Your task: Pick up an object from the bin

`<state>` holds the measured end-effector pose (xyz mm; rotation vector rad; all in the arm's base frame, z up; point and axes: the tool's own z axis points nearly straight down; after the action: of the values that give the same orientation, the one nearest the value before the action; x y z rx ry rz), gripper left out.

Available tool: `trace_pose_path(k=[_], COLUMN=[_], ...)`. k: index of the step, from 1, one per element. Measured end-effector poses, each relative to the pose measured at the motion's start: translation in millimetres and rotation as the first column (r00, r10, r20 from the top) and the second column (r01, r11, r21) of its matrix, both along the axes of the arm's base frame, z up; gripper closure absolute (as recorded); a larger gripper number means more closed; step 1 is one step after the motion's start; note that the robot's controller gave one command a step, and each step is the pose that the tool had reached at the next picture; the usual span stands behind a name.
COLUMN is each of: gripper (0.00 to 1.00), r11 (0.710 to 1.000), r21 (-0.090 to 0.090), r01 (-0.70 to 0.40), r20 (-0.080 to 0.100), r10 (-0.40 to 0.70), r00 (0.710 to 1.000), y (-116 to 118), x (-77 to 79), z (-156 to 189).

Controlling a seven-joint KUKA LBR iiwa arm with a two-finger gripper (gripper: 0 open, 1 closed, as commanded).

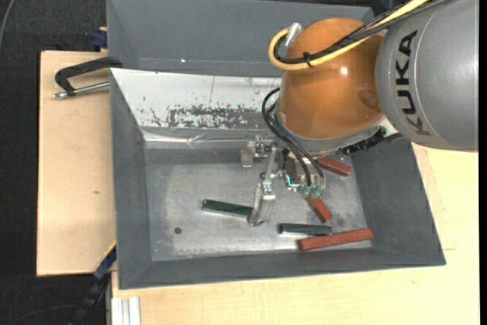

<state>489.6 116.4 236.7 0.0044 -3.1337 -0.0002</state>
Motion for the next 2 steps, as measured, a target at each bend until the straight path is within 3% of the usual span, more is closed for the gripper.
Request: trace_pose_path(k=[1,2], gripper=[0.0,1.0], r11=[0.998,0.998], r21=[0.0,0.001], r01=[-0.066,-0.066], r20=[0.0,0.007], r10=[0.066,0.066], r00=[0.998,0.998], y=[-29.7,-29.0], x=[2.3,3.9], z=[-170.3,-166.4])
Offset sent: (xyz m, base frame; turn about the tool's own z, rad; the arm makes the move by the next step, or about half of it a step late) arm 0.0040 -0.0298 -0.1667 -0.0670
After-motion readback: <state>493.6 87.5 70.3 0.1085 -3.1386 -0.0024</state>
